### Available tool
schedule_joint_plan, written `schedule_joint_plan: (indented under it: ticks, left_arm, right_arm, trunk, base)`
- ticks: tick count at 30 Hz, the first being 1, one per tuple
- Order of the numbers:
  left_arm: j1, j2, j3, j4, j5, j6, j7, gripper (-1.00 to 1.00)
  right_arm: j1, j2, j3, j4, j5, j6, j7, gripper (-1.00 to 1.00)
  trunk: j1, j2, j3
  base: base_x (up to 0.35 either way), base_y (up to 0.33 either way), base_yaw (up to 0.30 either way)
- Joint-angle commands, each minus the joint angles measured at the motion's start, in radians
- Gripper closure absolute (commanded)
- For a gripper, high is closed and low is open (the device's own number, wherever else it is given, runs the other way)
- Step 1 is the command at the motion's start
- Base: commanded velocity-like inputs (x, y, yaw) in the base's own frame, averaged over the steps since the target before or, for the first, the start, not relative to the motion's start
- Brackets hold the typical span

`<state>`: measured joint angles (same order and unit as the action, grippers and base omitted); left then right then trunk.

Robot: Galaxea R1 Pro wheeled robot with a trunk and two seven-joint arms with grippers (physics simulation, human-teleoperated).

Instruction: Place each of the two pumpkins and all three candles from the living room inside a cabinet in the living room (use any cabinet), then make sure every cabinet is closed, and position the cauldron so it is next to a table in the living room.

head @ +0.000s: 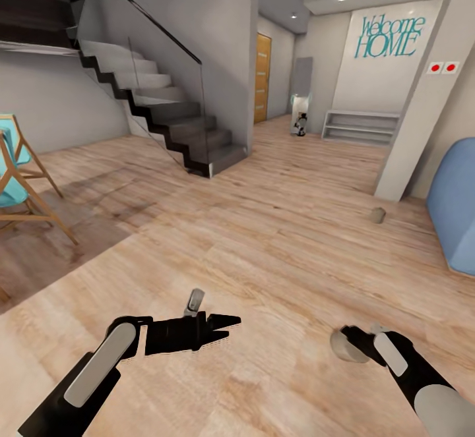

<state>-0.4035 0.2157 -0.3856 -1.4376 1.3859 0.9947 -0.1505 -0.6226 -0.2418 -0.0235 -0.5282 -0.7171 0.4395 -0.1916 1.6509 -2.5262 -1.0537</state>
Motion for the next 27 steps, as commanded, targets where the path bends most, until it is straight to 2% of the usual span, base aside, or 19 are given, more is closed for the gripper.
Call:
schedule_joint_plan:
  ticks: [1, 27]
  left_arm:
    - [-0.001, 0.001, -0.001, 0.0, -0.009, 0.001, -0.01, -1.0]
    - [-0.001, 0.001, -0.001, 0.0, -0.009, 0.0, -0.01, -1.0]
  right_arm:
    - [0.0, 0.0, -0.001, -0.003, -0.01, 0.004, -0.008, 1.0]
    - [0.0, 0.001, -0.001, -0.003, -0.01, 0.004, -0.008, 1.0]
  trunk:
    - [0.0, 0.0, -0.001]
    - [0.0, 0.0, -0.001]
  base:
    - [0.321, 0.0, 0.0]
    - [0.324, 0.0, 0.0]
